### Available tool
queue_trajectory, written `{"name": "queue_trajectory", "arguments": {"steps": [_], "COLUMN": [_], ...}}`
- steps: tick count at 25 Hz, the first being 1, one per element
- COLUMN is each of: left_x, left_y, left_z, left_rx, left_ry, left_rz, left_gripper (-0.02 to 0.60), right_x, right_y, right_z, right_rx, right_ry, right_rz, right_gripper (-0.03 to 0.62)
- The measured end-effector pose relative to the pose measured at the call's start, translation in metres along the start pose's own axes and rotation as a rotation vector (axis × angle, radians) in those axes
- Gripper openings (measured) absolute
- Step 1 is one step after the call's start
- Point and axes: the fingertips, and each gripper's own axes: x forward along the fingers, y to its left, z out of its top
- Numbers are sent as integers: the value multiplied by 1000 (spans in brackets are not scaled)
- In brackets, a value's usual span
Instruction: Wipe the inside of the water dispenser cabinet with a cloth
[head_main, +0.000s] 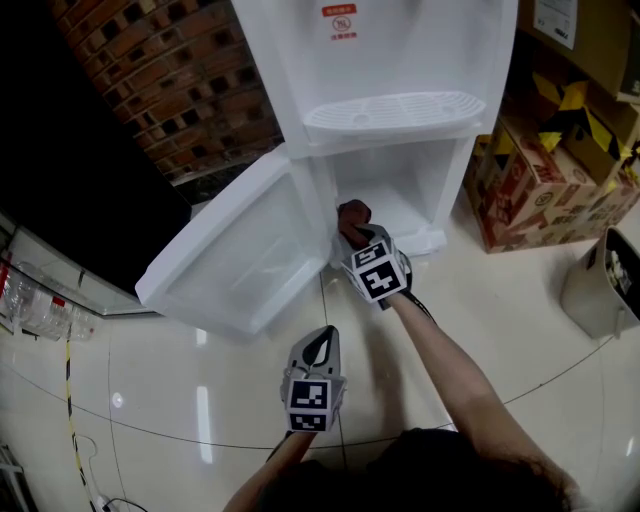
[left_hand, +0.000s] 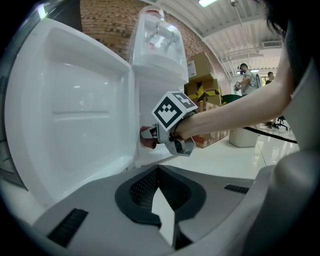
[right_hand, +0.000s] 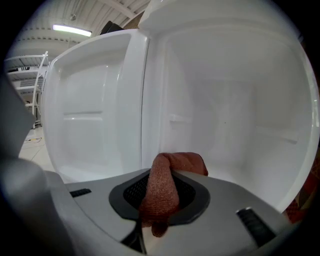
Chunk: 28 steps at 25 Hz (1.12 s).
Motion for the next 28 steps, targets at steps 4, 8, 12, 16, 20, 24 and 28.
{"name": "queue_trajectory", "arguments": {"steps": [4, 8, 12, 16, 20, 24, 28], "left_x": [1, 2, 6, 8, 8, 8, 9], "left_y": [-2, 1, 2, 2, 3, -1, 1], "left_z": [-3, -4, -9, -15, -17, -19, -17], "left_rx": [0, -4, -16, -20, -21, -21, -31], "left_ry": [7, 8, 15, 27, 32, 38, 32], "left_rz": [-6, -2, 1, -2, 1, -9, -3], "left_gripper": [-14, -14, -14, -14, -14, -14, -14], "right_x": [3, -1, 0, 10, 20, 19, 9], "right_y": [1, -15, -30, -25, -22, -35, -70], "right_z": [-15, 3, 33, 30, -3, -20, -35], "right_rx": [-50, -68, -36, -22, -38, -30, -3], "right_ry": [37, -39, -124, -110, -21, 19, 55], "right_rz": [11, -33, -46, -8, -1, -43, -121], "right_gripper": [81, 81, 81, 81, 81, 81, 81]}}
